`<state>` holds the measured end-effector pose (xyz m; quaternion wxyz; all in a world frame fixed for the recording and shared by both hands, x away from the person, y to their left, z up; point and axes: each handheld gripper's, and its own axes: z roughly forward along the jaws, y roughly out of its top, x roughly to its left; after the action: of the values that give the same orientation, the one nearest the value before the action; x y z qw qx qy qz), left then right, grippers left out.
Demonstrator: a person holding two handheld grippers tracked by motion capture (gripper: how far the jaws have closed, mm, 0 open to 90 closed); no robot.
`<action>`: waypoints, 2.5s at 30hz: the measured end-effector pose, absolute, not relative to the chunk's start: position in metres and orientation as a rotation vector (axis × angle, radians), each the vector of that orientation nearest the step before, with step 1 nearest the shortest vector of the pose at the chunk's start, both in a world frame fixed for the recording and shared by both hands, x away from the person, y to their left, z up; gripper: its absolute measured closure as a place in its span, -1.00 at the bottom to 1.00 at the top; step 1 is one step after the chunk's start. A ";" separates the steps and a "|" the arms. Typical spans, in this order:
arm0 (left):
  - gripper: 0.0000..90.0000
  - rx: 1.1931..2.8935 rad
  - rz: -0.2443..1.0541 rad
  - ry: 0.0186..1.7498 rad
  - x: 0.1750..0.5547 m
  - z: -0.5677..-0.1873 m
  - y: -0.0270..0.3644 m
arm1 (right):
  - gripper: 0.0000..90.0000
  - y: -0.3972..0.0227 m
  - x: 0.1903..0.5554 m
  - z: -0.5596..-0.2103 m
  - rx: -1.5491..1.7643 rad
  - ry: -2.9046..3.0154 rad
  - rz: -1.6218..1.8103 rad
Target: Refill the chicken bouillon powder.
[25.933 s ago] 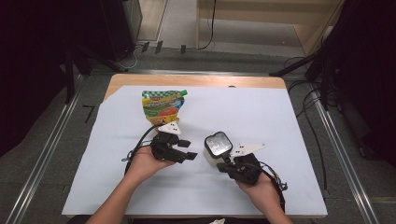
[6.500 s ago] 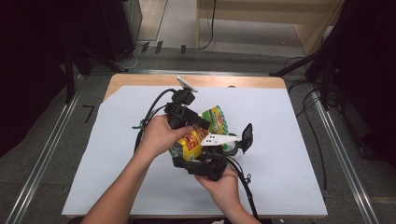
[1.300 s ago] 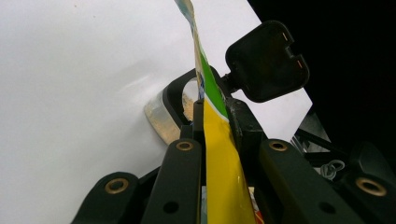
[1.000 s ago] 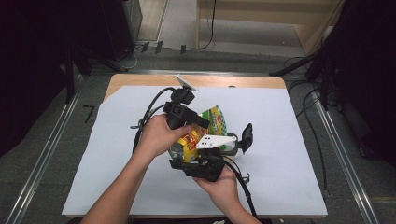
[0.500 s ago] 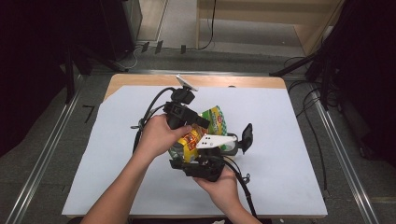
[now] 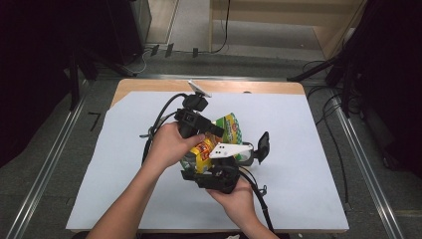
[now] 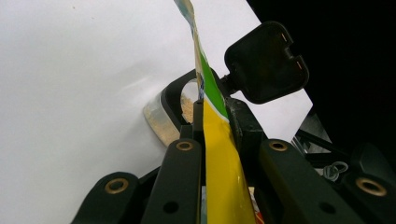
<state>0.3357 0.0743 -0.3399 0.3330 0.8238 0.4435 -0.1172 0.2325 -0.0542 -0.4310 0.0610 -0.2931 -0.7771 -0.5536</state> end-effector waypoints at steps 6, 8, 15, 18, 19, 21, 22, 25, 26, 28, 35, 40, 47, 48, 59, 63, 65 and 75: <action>0.85 2.150 -0.305 1.162 0.336 -0.340 0.074 | 0.47 -0.054 0.233 -0.432 -0.885 -2.353 -1.675; 0.85 2.151 -0.307 1.164 0.336 -0.340 0.074 | 0.47 -0.054 0.233 -0.432 -0.887 -2.354 -1.674; 0.85 2.149 -0.308 1.163 0.336 -0.340 0.075 | 0.47 -0.054 0.233 -0.432 -0.883 -2.354 -1.677; 0.85 2.151 -0.306 1.161 0.336 -0.340 0.075 | 0.47 -0.054 0.233 -0.432 -0.882 -2.356 -1.677; 0.85 2.152 -0.305 1.161 0.336 -0.340 0.075 | 0.47 -0.054 0.233 -0.432 -0.881 -2.357 -1.677; 0.85 2.152 -0.304 1.160 0.336 -0.340 0.075 | 0.47 -0.054 0.233 -0.432 -0.881 -2.358 -1.677; 0.85 2.152 -0.304 1.160 0.336 -0.340 0.075 | 0.47 -0.054 0.233 -0.432 -0.880 -2.359 -1.678; 0.85 2.154 -0.302 1.158 0.335 -0.340 0.074 | 0.47 -0.054 0.233 -0.432 -0.880 -2.359 -1.678; 0.85 2.154 -0.302 1.158 0.335 -0.340 0.074 | 0.47 -0.054 0.233 -0.432 -0.881 -2.360 -1.678; 0.85 2.154 -0.301 1.158 0.335 -0.340 0.074 | 0.47 -0.054 0.233 -0.432 -0.879 -2.360 -1.678; 0.85 2.156 -0.295 1.159 0.335 -0.340 0.073 | 0.47 -0.054 0.233 -0.432 -0.879 -2.360 -1.677; 0.85 2.157 -0.293 1.159 0.335 -0.340 0.073 | 0.47 -0.054 0.233 -0.432 -0.880 -2.360 -1.676; 0.85 2.156 -0.292 1.158 0.334 -0.340 0.073 | 0.47 -0.054 0.233 -0.432 -0.879 -2.360 -1.674; 0.85 2.155 -0.292 1.159 0.334 -0.340 0.073 | 0.47 -0.054 0.233 -0.432 -0.878 -2.360 -1.675; 0.85 2.142 -0.287 1.155 0.334 -0.337 0.075 | 0.47 -0.054 0.233 -0.431 -0.871 -2.363 -1.684; 0.85 2.141 -0.279 1.154 0.333 -0.335 0.076 | 0.47 -0.054 0.233 -0.430 -0.858 -2.360 -1.693; 0.85 2.153 -0.280 1.159 0.333 -0.336 0.075 | 0.47 -0.053 0.233 -0.430 -0.864 -2.351 -1.689; 0.85 2.156 -0.266 1.153 0.332 -0.338 0.070 | 0.48 -0.056 0.233 -0.434 -0.882 -2.331 -1.692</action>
<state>0.3321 0.0700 -0.3383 0.3345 0.8261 0.4418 -0.1021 0.2329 -0.0558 -0.4339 0.0647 -0.2922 -0.7721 -0.5607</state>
